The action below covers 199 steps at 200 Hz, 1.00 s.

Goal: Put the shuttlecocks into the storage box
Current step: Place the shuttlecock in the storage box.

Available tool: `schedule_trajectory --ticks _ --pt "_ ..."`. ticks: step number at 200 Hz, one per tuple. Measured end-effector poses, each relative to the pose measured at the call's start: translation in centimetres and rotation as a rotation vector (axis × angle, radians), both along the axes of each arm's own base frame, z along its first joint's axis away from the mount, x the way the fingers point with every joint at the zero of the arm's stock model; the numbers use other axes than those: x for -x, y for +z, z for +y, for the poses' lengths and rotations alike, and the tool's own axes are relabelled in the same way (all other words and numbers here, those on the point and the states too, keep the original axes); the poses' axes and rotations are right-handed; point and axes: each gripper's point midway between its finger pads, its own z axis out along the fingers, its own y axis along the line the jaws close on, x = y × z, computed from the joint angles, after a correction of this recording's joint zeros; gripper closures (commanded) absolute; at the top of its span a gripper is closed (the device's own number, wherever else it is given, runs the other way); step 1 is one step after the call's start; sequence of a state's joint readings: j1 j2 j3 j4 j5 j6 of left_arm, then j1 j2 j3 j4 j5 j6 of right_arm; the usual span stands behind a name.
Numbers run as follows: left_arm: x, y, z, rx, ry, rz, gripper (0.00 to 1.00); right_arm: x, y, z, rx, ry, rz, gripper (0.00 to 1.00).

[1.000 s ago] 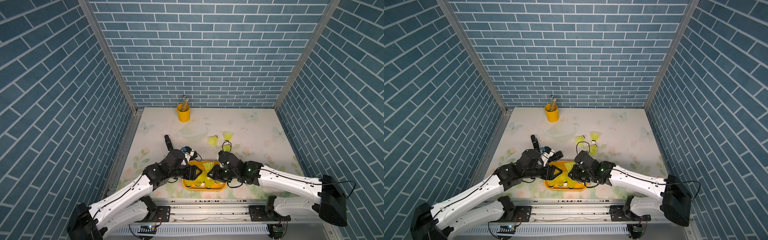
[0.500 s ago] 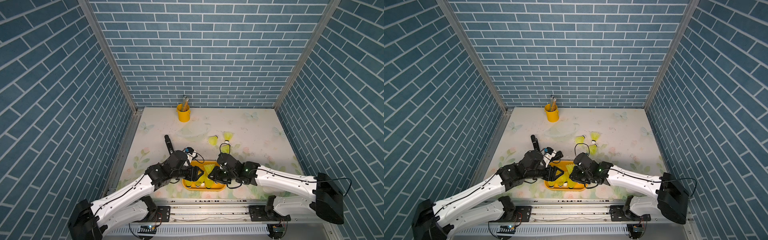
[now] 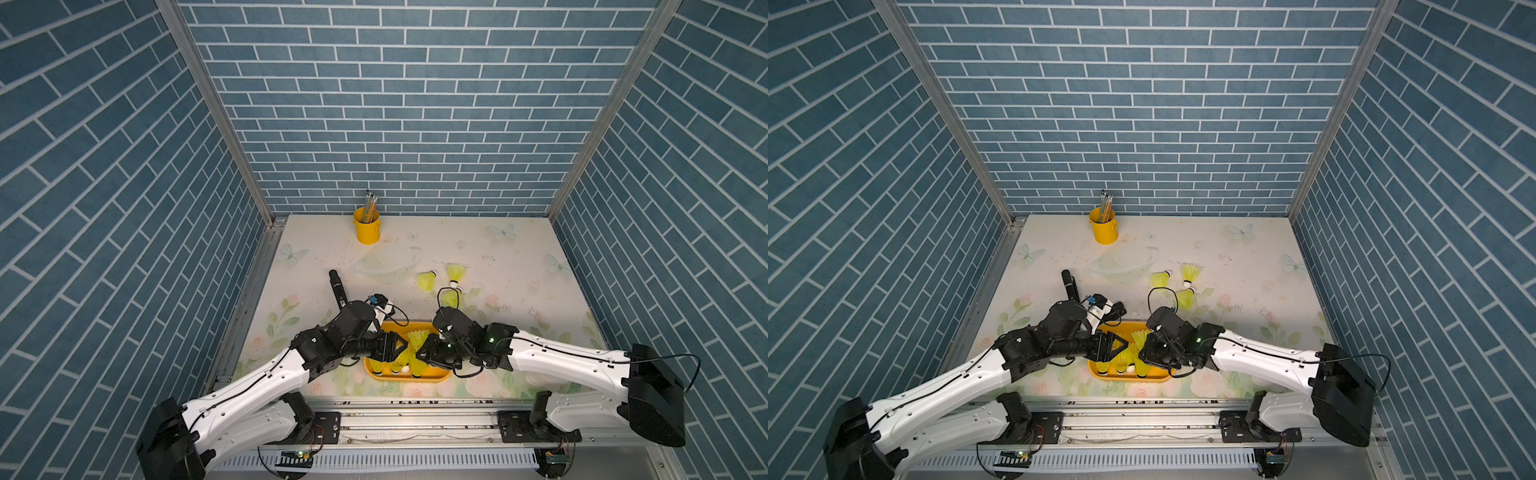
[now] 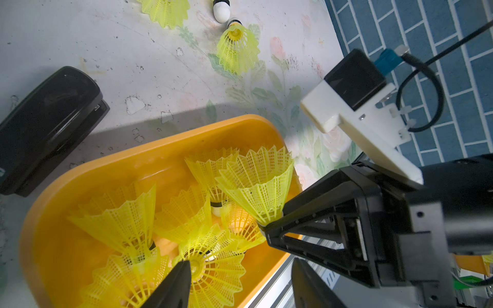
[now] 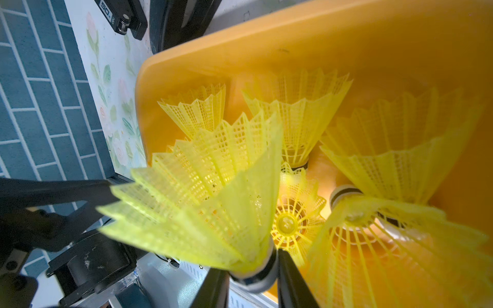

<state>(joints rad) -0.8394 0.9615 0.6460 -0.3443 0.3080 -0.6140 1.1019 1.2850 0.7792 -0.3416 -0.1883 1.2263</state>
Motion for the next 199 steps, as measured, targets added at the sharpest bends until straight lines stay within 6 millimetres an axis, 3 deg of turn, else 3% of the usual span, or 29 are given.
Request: schedule_trajectory --ticks 199 --pt "-0.28 -0.11 0.00 -0.005 0.012 -0.004 0.34 -0.13 0.77 0.09 0.018 0.007 -0.003 0.61"
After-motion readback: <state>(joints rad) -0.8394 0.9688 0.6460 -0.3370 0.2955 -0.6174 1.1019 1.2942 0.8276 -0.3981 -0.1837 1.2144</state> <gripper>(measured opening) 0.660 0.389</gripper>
